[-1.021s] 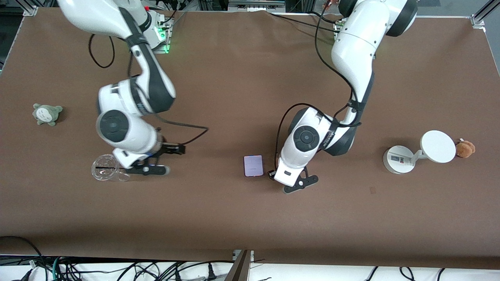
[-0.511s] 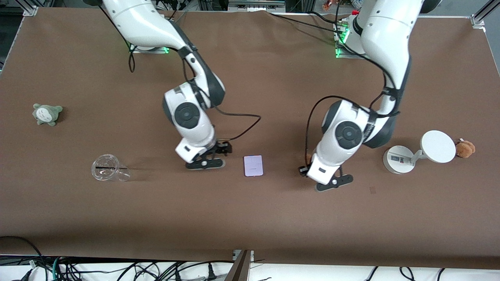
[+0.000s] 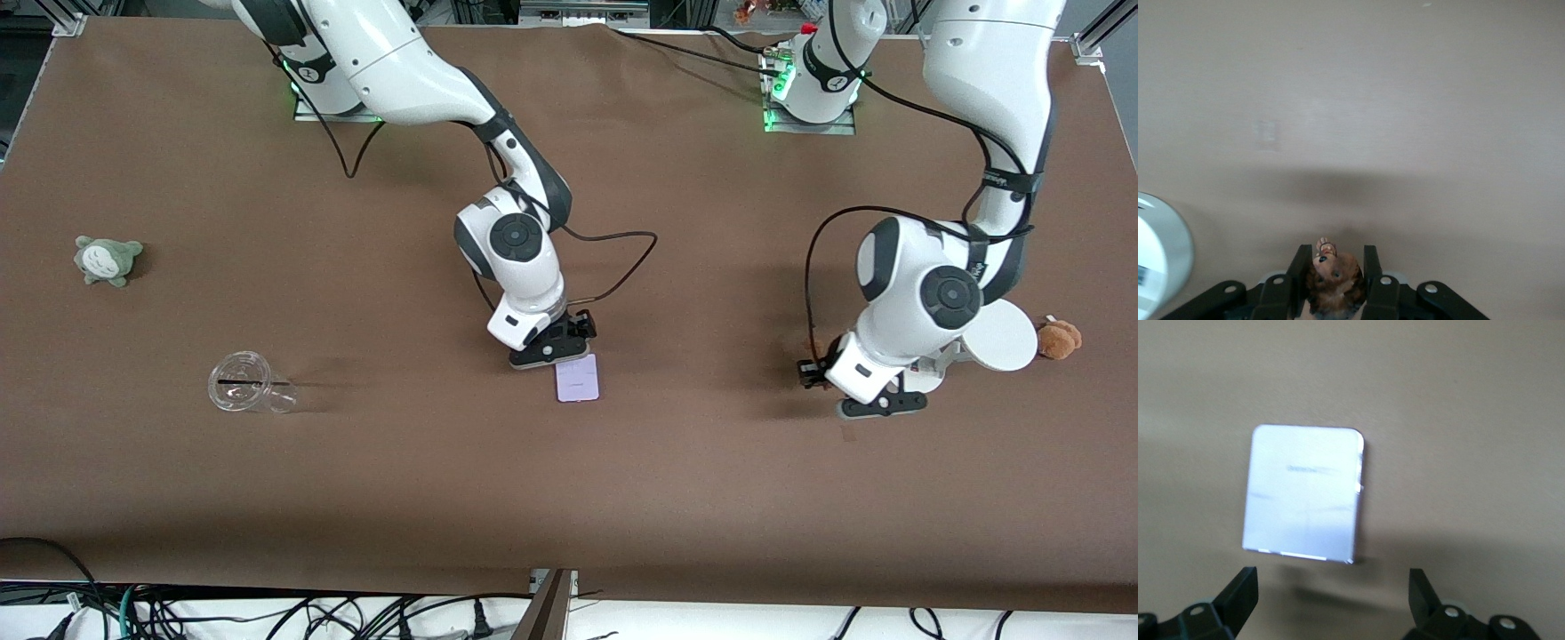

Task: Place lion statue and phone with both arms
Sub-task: 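Carry the lion with the left gripper while the right gripper grasps the phone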

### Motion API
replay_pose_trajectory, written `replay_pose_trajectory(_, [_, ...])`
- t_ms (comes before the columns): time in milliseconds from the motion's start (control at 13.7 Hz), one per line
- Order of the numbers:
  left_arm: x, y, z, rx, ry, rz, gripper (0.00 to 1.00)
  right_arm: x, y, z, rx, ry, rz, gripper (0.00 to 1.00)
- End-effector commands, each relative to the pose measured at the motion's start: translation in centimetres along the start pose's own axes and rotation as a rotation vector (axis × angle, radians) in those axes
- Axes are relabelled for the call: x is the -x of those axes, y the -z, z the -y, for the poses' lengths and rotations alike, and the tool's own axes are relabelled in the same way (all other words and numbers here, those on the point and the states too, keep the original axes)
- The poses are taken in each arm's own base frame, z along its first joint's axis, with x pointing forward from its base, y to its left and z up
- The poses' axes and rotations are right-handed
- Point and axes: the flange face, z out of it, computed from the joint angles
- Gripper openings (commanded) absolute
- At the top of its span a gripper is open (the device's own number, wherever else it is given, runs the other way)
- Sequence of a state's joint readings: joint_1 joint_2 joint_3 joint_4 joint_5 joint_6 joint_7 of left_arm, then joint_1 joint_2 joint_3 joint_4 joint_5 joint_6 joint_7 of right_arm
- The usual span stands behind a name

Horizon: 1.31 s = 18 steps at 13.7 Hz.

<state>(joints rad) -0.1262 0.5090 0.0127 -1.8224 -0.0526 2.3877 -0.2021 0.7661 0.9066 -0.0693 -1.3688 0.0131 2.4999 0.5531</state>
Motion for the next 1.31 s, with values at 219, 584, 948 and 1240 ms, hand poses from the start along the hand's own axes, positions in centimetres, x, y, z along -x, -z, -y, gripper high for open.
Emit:
replay_pose_trajectory(219, [1.0,-4.4,4.3,0.009,-0.016,-0.029,0.0,-1.8,-0.4,2.1,0.003,0.009,-0.079,1.0])
replay_pose_trajectory(584, [1.0,-5.7,4.7,0.006,-0.011,-0.013,0.0,-2.3,-1.6,2.4,0.006,0.022,-0.104,1.0])
replay_pose_trajectory(948, [0.9,-6.1,3.0,0.051,0.034,-0.007,0.0,-2.1,-2.1,2.5,-0.001,0.025,-0.113,1.0])
replay_pose_trajectory(1240, [1.0,-7.0,1.9,0.062,0.033,0.005,0.0,-1.5,-3.1,2.8,-0.002,0.032,-0.114,1.0])
